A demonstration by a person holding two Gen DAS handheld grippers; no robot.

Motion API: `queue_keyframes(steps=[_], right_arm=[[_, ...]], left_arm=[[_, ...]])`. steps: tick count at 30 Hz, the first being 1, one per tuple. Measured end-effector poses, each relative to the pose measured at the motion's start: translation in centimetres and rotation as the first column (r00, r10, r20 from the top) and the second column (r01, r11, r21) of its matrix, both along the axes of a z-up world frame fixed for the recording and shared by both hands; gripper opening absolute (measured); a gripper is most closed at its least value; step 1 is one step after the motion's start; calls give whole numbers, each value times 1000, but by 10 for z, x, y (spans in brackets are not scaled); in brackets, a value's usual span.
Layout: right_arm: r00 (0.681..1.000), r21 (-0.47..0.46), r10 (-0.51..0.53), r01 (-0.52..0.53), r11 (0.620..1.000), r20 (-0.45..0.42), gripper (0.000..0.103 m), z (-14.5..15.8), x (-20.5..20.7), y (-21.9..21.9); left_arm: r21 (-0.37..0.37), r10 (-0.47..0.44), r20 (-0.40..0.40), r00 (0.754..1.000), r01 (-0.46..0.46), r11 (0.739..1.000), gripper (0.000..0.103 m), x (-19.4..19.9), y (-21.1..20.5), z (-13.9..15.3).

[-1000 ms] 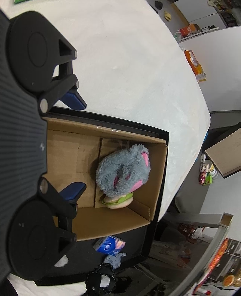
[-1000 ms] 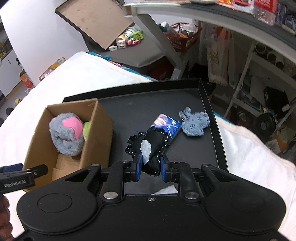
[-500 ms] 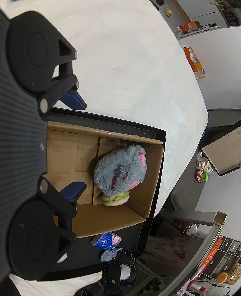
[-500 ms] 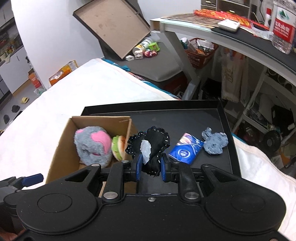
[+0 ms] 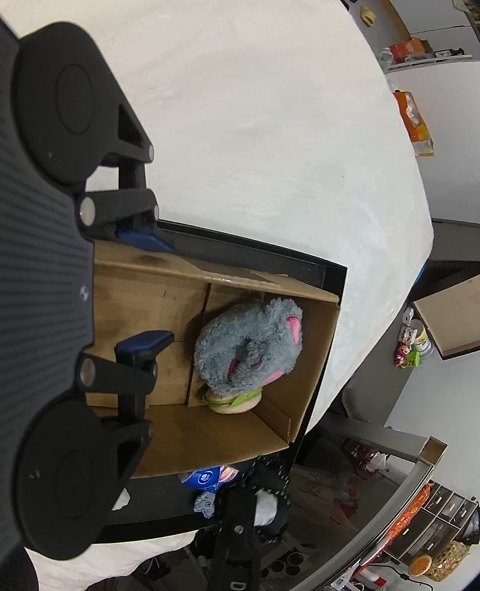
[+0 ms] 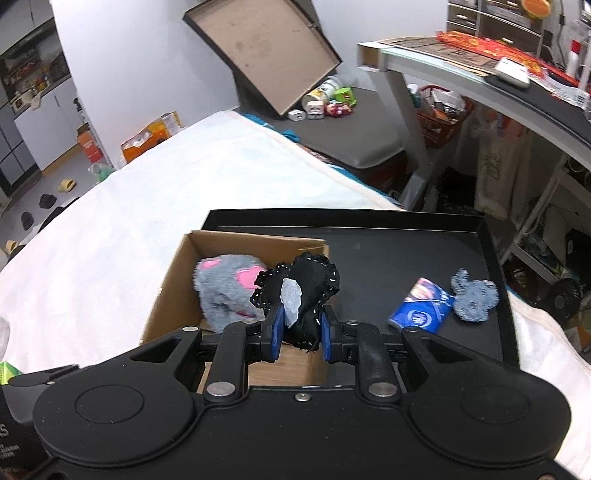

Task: Organize soft objects
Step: 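Carry the black-and-white plush over the cardboard box with the right gripper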

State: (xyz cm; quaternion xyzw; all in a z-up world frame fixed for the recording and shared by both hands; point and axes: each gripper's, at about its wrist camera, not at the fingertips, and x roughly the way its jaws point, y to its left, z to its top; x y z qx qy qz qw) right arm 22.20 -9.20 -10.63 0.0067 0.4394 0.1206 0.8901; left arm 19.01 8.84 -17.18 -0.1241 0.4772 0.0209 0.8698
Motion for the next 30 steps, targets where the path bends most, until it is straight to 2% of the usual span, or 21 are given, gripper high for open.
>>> queue_keyframes(steps=[2, 4, 9, 18, 30], right_arm=[[1000, 2, 11, -11, 1000, -4, 21, -2, 1, 7], [1000, 3, 22, -22, 1000, -8, 21, -3, 1, 13], [998, 10, 52, -52, 999, -25, 21, -6, 3, 29], [990, 49, 123, -119, 992, -76, 21, -16, 2, 58], [977, 95, 164, -152, 984, -134, 21, -32, 6, 73]], left_arm=[[-2, 2, -5, 1000, -2, 1000, 38, 1, 2, -2], [-15, 11, -13, 1000, -11, 1000, 29, 2, 7, -5], [-29, 25, -19, 1000, -26, 999, 22, 2, 13, -9], [-42, 34, -34, 999, -35, 999, 15, 2, 18, -12], [-63, 40, -44, 998, -43, 997, 15, 2, 22, -14]])
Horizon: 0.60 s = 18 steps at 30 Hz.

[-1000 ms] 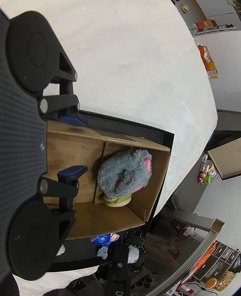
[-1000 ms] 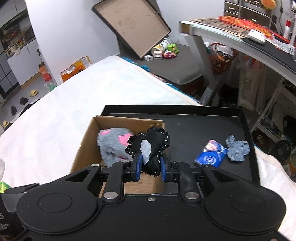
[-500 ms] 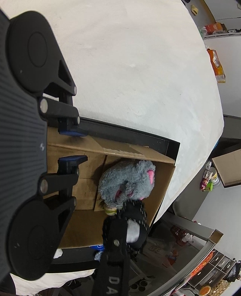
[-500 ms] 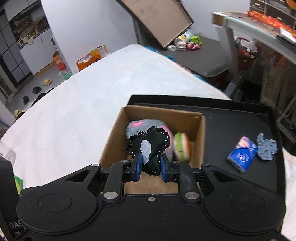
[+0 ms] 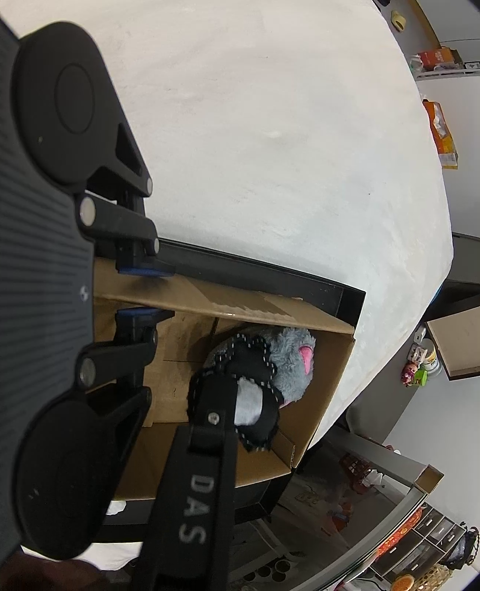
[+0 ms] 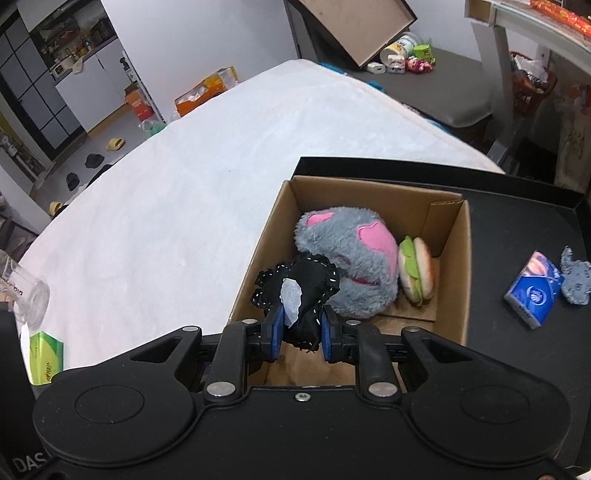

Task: Organize soft objects
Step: 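Carry the black-and-white plush over the cardboard box with the right gripper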

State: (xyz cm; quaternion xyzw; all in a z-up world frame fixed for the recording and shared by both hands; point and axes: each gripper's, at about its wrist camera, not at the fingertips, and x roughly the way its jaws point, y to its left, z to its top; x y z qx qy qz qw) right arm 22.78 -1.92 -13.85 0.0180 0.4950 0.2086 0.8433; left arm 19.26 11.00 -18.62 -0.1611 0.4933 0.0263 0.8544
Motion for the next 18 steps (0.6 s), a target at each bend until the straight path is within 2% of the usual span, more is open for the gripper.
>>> queue_keyframes(steps=[11, 16, 18], right_arm=[[998, 27, 21, -20, 999, -56, 22, -16, 11, 6], [998, 32, 14, -12, 999, -57, 23, -13, 8, -2], [999, 38, 13, -11, 999, -49, 24, -9, 6, -6]], left_arm=[[-11, 11, -8, 1000, -11, 1000, 15, 1, 2, 0], [-12, 13, -12, 1000, -13, 1000, 16, 2, 2, 2], [-3, 9, -11, 1000, -9, 1000, 19, 2, 0, 3]])
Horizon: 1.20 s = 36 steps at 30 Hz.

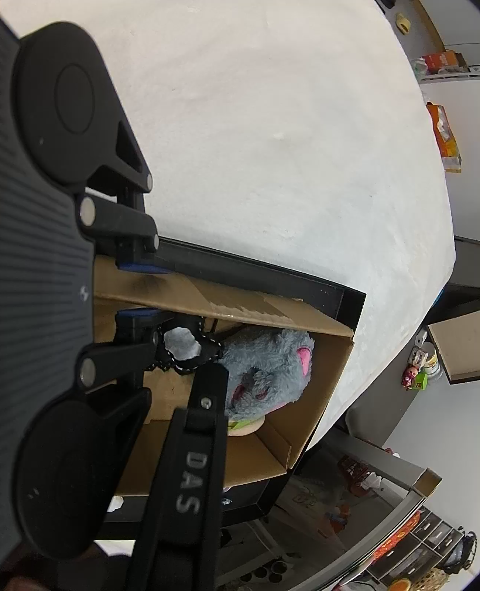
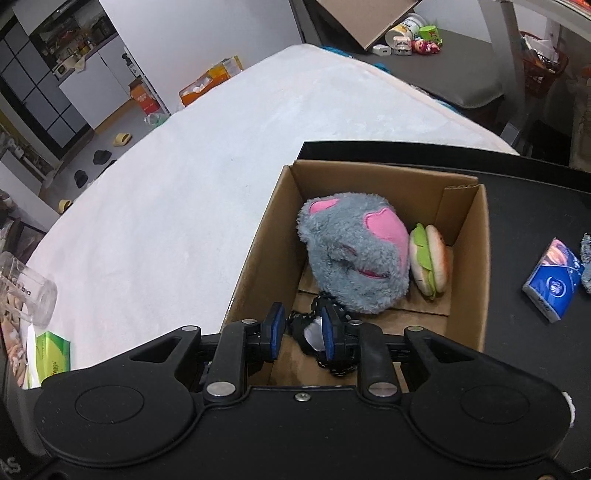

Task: Organize soft objects
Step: 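Carry the black-and-white plush over the cardboard box with the right gripper, then lower the plush into the box and open the right gripper, then move the right gripper over the white tissue ball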

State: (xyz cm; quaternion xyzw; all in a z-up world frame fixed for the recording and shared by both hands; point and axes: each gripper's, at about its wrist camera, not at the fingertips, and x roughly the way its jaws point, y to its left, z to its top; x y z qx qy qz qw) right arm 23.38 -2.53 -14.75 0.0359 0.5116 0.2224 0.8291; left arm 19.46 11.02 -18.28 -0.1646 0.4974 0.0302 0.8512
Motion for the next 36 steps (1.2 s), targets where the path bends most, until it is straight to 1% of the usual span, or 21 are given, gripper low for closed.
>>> queue_keyframes(steps=[1, 2, 3, 6, 8, 9, 10, 12, 13, 15, 19, 22, 24, 25, 27, 29, 31, 34, 36], right_arm=[[1000, 1, 0, 0, 1000, 4, 26, 2, -1, -2], [1000, 2, -3, 3, 1000, 10, 31, 5, -2, -4], [1000, 2, -6, 6, 1000, 19, 38, 7, -3, -7], [999, 2, -18, 18, 1000, 46, 50, 16, -9, -17], [998, 4, -18, 18, 1000, 57, 56, 22, -12, -24], [998, 1, -19, 19, 1000, 63, 60, 24, -12, -26], [997, -3, -21, 22, 1000, 70, 62, 27, -14, -29], [996, -10, -33, 34, 999, 81, 68, 30, -16, -38], [996, -9, -40, 41, 999, 83, 69, 30, -17, -43], [995, -8, -57, 58, 998, 86, 72, 31, -19, -55], [992, -6, -92, 93, 996, 90, 76, 31, -22, -76], [989, -6, -118, 119, 993, 94, 80, 32, -25, -91], [986, -9, -136, 137, 991, 98, 86, 32, -27, -100], [985, -11, -143, 145, 989, 100, 88, 33, -28, -105], [982, -11, -160, 162, 987, 103, 94, 33, -29, -114], [978, -8, -178, 180, 984, 105, 97, 33, -30, -124], [976, -8, -192, 193, 981, 105, 98, 32, -32, -133], [973, -7, -209, 210, 978, 100, 100, 29, -33, -145], [971, -12, -217, 220, 975, 99, 102, 26, -35, -153]], left_arm=[[-2, -4, 3, 1000, 4, 1000, 20, 0, -1, 1], [-3, -6, -1, 1000, 6, 1000, 20, 0, -1, 1], [-3, -10, -6, 1000, 10, 1000, 23, 0, -2, 1], [10, -15, -13, 1000, 15, 1000, 31, -1, -6, 2], [14, -13, -5, 1000, 13, 1000, 39, -2, -7, 4], [16, -12, -4, 1000, 12, 1000, 47, -3, -8, 5], [21, -9, -2, 1000, 9, 1000, 54, -3, -9, 6], [36, -7, 1, 1000, 7, 999, 61, -3, -11, 8], [43, -7, -1, 1000, 7, 999, 64, -3, -12, 8], [54, -12, -7, 1000, 12, 998, 69, -3, -15, 10], [75, -37, -7, 999, 37, 996, 74, -3, -25, 14], [90, -67, -8, 998, 68, 994, 81, -3, -34, 15], [97, -93, -13, 996, 94, 991, 82, -2, -40, 15], [104, -105, -16, 994, 107, 989, 83, -2, -43, 15], [120, -117, -16, 993, 118, 986, 84, -2, -49, 14], [140, -118, -14, 993, 119, 983, 84, -1, -53, 14], [148, -123, -20, 992, 124, 981, 85, -1, -55, 13], [150, -134, -31, 990, 137, 979, 90, 0, -59, 11], [161, -140, -36, 990, 144, 976, 91, 0, -62, 11]])
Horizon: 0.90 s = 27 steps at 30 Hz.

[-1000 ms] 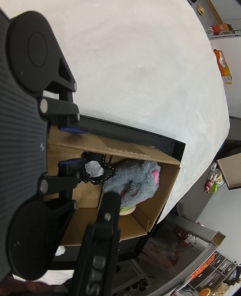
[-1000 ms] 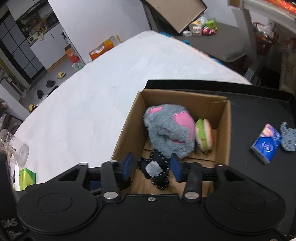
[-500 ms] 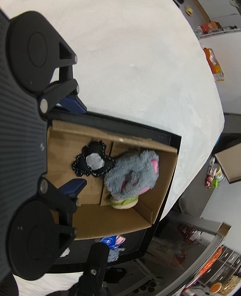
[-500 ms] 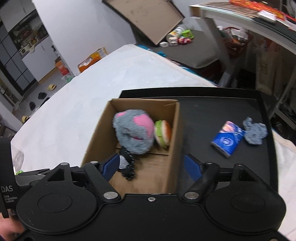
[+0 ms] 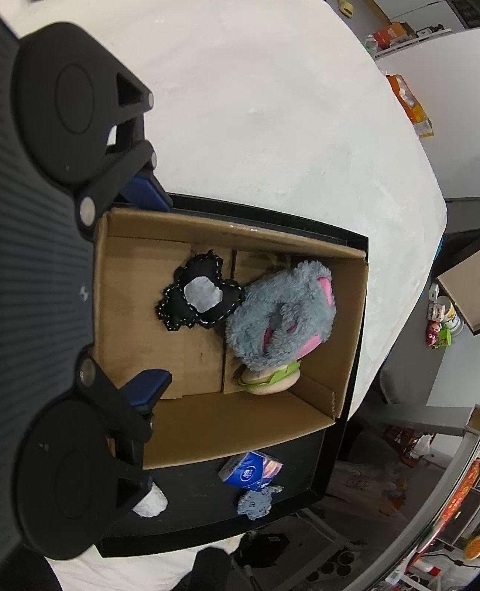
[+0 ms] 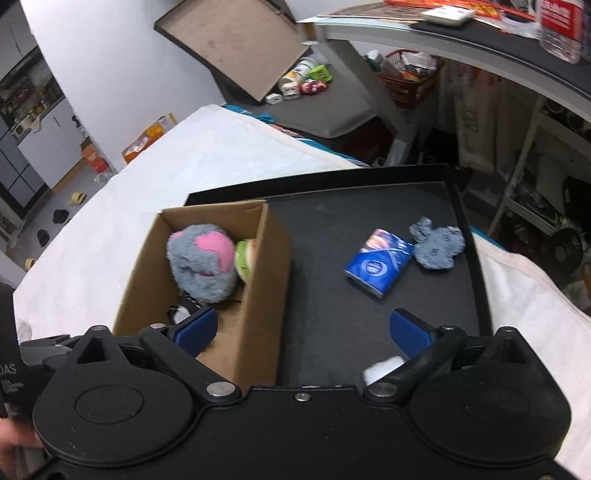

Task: Organize soft objects
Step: 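Move the right gripper over the white tissue ball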

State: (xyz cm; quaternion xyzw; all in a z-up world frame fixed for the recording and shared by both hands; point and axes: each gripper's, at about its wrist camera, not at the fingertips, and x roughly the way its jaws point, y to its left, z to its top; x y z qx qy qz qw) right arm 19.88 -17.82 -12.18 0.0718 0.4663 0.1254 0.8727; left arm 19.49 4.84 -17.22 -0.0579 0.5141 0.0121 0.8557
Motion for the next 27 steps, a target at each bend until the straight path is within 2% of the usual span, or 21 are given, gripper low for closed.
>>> queue_keyframes(steps=[7, 10, 27], right_arm=[[999, -10, -25, 25, 1000, -35, 103, -14, -7, -24], [998, -12, -33, 33, 999, -58, 103, -23, -9, -31], [990, -42, -34, 29, 999, -136, 103, -65, -9, -50]], left_arm=[[28, -17, -12, 1000, 17, 999, 96, 0, -6, -3], [34, -8, -47, 999, 10, 999, 96, 3, -8, -7], [64, 18, -63, 998, -14, 998, 96, 9, -12, -11]])
